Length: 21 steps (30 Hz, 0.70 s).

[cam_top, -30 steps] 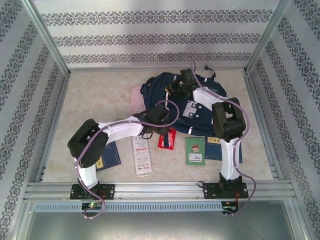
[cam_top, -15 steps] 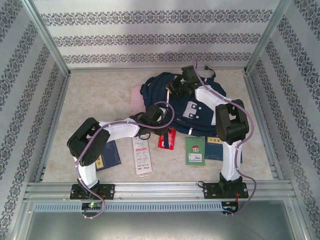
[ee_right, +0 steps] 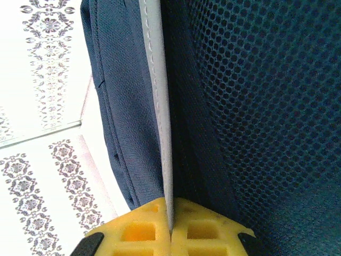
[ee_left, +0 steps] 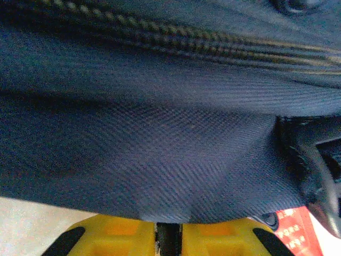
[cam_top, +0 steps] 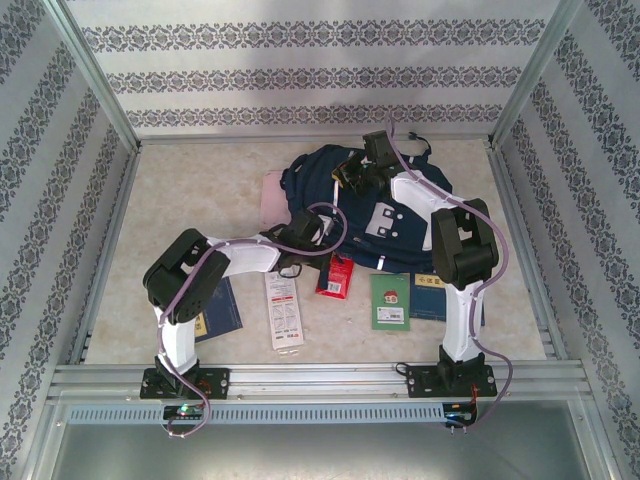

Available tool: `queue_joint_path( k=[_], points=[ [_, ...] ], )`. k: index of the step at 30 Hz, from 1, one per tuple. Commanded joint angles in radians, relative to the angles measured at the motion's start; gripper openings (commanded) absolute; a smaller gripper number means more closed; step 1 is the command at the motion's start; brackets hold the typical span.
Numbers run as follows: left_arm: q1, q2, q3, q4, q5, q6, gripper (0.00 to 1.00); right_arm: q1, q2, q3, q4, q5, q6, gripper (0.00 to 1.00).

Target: Pack the student bag

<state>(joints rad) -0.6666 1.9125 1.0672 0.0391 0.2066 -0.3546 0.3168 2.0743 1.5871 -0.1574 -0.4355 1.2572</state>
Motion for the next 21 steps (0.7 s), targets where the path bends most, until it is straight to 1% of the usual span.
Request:
queue_joint_path(
  k=[1, 7, 11, 12, 13, 14, 16, 19, 21],
  points=[
    [0.010, -0.001, 0.003, -0.005, 0.017, 0.033, 0.15, 0.021, -0.056, 0.007, -0.026, -0.032, -0.031, 0.00],
    [0.018, -0.128, -0.034, -0.068, -0.013, 0.074, 0.09, 0.009, -0.090, 0.013, -0.143, 0.033, -0.185, 0.00],
    [0.018, -0.201, -0.055, -0.103, -0.036, 0.075, 0.05, -0.006, -0.125, 0.017, -0.225, 0.084, -0.268, 0.00],
    [0.018, -0.218, -0.061, -0.106, -0.034, 0.073, 0.05, -0.008, -0.137, 0.015, -0.241, 0.096, -0.287, 0.02],
    [0.018, -0.235, -0.066, -0.108, -0.030, 0.069, 0.04, -0.012, -0.149, 0.012, -0.254, 0.110, -0.304, 0.06],
    [0.018, -0.245, -0.069, -0.110, -0.026, 0.069, 0.04, -0.012, -0.158, 0.010, -0.266, 0.120, -0.319, 0.12],
    [0.018, -0.264, -0.073, -0.117, -0.016, 0.069, 0.01, -0.013, -0.182, 0.002, -0.291, 0.135, -0.353, 0.30],
    [0.018, -0.282, -0.075, -0.120, -0.001, 0.068, 0.00, -0.019, -0.233, -0.029, -0.321, 0.151, -0.384, 0.44],
    [0.018, -0.290, -0.076, -0.119, 0.015, 0.060, 0.00, -0.019, -0.283, -0.051, -0.359, 0.178, -0.402, 0.49]
  ],
)
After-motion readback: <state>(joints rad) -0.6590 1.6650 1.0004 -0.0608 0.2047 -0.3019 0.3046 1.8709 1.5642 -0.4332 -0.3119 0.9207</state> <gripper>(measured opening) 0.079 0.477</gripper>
